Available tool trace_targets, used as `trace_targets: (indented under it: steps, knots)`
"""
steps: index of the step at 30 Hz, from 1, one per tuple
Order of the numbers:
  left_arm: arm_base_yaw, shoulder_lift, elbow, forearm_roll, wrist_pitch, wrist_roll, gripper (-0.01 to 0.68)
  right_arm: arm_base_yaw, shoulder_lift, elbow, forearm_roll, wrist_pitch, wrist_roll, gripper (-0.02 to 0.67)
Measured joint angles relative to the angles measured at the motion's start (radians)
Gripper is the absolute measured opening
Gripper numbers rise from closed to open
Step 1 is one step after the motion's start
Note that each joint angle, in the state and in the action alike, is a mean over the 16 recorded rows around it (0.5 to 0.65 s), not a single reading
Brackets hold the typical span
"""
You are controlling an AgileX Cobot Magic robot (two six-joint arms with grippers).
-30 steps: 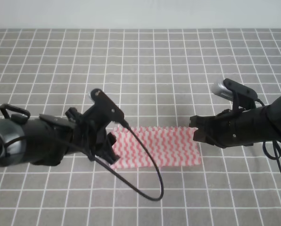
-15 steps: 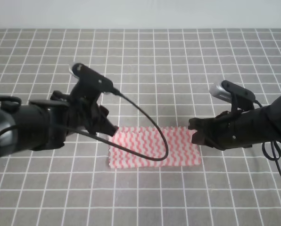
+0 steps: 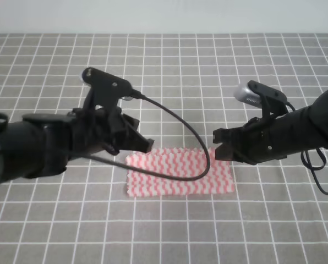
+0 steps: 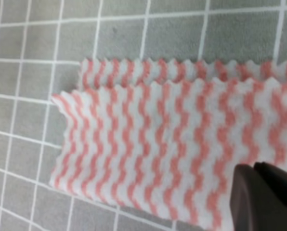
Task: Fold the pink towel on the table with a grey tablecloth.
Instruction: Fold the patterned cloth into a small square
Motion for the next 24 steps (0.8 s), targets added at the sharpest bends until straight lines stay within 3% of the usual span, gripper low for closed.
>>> trace_targets:
  steps: [11,24]
  knots:
    - [0.003,-0.022,0.04,-0.002,0.068,-0.018,0.0,-0.001,-0.003,-0.009,-0.057,0.01,0.032,-0.016]
    - [0.009,0.112,0.038,0.001,0.236,-0.047,0.0,-0.002,-0.004,-0.009,-0.188,0.019,0.138,-0.016]
